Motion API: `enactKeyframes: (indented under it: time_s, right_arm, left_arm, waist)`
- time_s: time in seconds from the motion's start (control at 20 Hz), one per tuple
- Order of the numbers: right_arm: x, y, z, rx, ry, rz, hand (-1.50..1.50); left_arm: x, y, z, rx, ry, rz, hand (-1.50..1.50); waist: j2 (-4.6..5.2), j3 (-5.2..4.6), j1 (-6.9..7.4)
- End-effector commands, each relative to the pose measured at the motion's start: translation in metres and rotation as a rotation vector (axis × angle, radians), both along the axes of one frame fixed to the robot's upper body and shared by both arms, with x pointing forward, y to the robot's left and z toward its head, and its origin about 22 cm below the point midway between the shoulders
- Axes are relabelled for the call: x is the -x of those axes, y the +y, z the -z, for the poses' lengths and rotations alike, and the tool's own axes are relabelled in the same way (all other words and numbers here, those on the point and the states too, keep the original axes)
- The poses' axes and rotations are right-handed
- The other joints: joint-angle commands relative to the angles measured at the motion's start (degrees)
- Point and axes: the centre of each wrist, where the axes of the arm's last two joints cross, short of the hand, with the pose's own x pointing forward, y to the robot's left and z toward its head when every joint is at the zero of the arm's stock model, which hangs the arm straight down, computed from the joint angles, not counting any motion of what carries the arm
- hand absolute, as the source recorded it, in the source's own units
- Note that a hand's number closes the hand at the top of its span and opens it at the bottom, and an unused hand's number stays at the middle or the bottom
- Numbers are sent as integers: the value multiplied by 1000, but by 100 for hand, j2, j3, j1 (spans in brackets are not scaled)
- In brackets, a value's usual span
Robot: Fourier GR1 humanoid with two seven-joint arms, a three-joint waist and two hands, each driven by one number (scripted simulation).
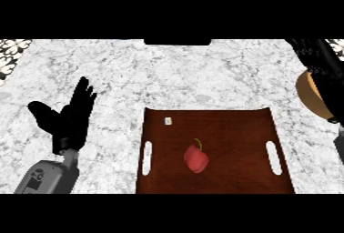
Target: Pick the bell pepper from the tray and place it in the pot
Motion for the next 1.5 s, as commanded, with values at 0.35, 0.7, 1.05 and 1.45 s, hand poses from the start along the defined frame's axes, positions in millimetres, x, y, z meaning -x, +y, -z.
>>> enactKeyframes:
  time_s: [0.35,0.7,1.05,1.45]
  right_arm:
    - [32,-30,104,-60,218,874,150]
    - [59,66,107,-351,-192,1011,-150]
    - [120,122,159,-294,103,1102,-150]
    - [160,153,148,-369,355,1139,-150]
  left_arm:
    - [25,16,40,-127,173,182,0]
    - [37,14,51,-126,207,285,0]
    - [39,17,58,-140,197,342,0]
    - [36,16,58,-145,174,396,0]
  waist:
    - [-122,-65,-1015]
    - [-176,-23,-572]
    - [-76,-53,-383]
    - [-29,-25,-176]
